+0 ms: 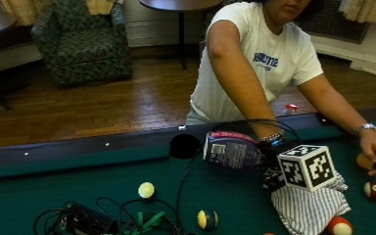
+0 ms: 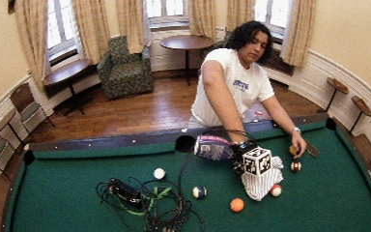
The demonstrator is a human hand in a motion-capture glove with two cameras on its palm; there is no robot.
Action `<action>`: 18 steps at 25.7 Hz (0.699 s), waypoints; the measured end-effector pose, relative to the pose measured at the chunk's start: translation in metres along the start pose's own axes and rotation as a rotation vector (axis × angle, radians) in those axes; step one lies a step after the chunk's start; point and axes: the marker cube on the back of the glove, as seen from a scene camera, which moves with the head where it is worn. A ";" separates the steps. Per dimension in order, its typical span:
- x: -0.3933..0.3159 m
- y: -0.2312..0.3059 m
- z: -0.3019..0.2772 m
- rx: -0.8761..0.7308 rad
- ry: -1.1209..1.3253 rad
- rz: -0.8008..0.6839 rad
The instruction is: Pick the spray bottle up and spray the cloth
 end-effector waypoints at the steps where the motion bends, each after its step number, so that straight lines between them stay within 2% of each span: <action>1: -0.003 0.004 -0.011 0.030 -0.024 -0.015; 10: -0.024 0.068 -0.126 0.381 -0.302 -0.217; 18: -0.004 0.144 -0.212 0.741 -0.624 -0.443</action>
